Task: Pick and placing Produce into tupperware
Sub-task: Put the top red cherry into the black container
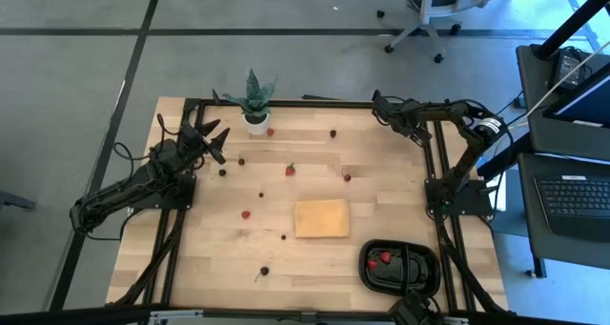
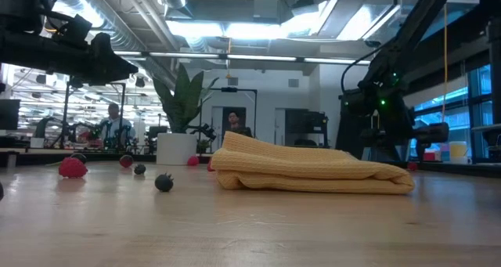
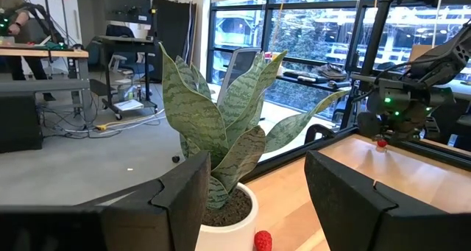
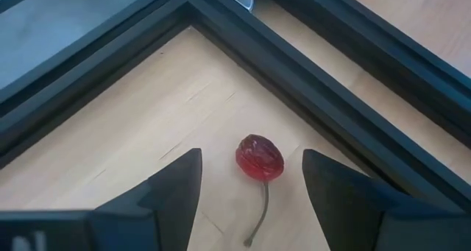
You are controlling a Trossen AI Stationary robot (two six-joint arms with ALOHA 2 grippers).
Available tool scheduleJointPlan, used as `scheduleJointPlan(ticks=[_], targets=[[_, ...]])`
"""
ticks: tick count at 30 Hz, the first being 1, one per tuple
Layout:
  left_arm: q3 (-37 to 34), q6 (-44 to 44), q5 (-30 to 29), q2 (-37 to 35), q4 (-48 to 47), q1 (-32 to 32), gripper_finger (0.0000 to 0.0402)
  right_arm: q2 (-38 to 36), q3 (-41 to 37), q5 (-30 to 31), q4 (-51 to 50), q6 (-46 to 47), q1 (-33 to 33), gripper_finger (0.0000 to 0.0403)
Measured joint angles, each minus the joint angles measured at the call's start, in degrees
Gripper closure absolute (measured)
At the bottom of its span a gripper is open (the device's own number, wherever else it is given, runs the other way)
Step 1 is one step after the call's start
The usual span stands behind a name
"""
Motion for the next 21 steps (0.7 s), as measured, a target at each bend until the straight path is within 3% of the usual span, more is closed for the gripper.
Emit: scheduleJointPlan(ticks=[21], targets=[[0.0, 0.01, 0.02, -0.01, 0.01, -0.02, 0.0186, 0.53, -0.02, -0.02, -1.63, 6.71, -0.16, 0.0166]])
